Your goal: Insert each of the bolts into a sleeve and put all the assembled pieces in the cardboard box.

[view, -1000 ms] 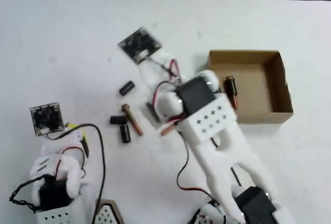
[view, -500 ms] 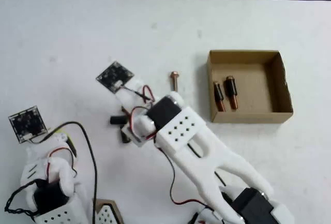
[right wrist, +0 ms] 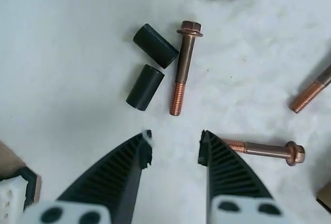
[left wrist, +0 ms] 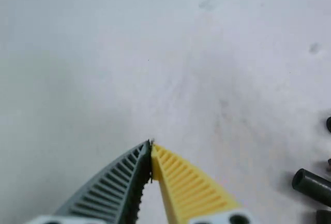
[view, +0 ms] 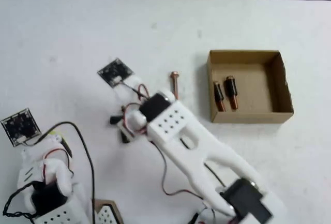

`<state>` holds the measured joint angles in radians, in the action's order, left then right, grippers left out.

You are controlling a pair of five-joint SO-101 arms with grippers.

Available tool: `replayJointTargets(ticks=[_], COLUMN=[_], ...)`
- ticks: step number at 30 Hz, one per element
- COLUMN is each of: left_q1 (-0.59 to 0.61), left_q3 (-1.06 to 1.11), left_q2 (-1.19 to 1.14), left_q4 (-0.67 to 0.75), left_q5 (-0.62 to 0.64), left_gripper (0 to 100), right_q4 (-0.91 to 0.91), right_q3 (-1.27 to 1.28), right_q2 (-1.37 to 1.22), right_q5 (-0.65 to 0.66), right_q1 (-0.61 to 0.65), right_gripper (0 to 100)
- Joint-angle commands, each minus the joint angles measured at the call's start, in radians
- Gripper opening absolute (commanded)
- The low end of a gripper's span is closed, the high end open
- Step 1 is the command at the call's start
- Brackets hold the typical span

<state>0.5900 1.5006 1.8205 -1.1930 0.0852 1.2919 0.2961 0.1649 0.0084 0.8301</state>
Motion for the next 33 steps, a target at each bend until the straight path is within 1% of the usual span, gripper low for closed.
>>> replayJointTargets(ticks=[1,5,10,15,20,26,30,33], left_q1=[0.008,0.025,0.071,0.074,0.074,0.074,0.074,0.074], left_q3=[-0.044,-0.044,-0.044,-0.044,-0.044,-0.044,-0.044,-0.044], left_q2=[0.007,0.007,0.007,0.007,0.007,0.007,0.007,0.007], left_q4=[-0.003,-0.006,0.0,0.002,0.002,0.003,0.003,0.003], left_q5=[-0.009,-0.009,-0.009,-0.009,-0.009,-0.009,-0.009,-0.009], left_gripper=[2,2,2,2,2,2,2,2], right_q4=[-0.008,-0.013,-0.016,-0.016,-0.074,-0.096,-0.096,-0.091], right_q3=[-0.126,-0.167,-0.176,-0.199,-0.207,-0.23,-0.275,-0.311], right_q2=[-0.102,-0.179,-0.237,-0.277,-0.331,-0.381,-0.44,-0.484], right_q5=[-0.095,-0.143,-0.184,-0.195,-0.195,-0.198,-0.295,-0.308], right_q1=[0.012,0.012,0.05,0.058,0.059,0.061,0.061,0.061], right_gripper=[13.8,13.8,13.8,13.8,13.8,13.8,13.8,13.8])
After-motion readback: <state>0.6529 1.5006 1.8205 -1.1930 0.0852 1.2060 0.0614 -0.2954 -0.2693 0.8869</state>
